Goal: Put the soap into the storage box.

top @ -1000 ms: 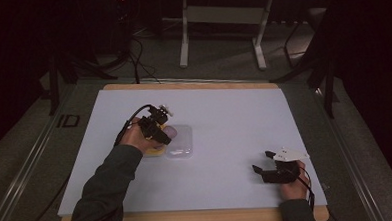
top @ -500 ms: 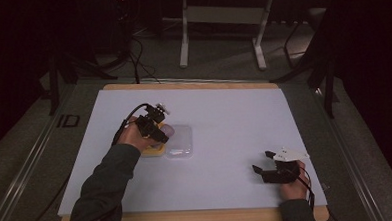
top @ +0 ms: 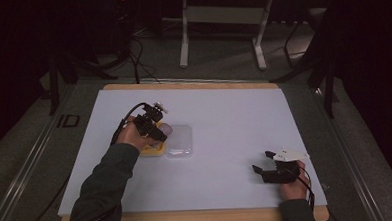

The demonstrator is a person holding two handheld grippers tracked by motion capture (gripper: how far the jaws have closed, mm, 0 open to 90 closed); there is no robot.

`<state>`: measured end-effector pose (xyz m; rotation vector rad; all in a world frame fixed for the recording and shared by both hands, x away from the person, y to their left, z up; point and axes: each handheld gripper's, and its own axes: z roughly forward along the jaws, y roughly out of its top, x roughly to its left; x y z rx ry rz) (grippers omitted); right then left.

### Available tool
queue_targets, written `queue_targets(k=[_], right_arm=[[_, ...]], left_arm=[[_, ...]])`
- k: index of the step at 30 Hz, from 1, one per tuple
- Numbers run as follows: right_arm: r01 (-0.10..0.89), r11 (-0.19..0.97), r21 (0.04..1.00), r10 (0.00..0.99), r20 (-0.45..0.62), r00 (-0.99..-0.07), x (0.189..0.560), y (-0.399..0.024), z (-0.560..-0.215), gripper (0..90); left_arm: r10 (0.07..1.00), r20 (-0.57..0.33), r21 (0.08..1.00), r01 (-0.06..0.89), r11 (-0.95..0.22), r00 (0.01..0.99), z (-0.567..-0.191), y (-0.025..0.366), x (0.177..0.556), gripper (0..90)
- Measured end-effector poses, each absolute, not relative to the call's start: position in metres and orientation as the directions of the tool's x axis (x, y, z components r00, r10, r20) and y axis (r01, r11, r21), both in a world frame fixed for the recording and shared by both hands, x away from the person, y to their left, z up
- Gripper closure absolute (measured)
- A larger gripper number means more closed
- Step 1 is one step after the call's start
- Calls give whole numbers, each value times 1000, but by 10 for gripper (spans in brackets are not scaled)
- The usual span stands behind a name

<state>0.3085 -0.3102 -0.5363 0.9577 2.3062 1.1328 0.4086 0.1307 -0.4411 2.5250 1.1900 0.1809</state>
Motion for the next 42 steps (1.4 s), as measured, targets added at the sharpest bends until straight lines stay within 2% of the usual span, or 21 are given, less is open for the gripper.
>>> queue_targets(k=[42], right_arm=[[403,439,803,726,-52,-686,308,-310,-536,222]], left_arm=[[837,-57,321,804,-501,544,-462,158,420,495]])
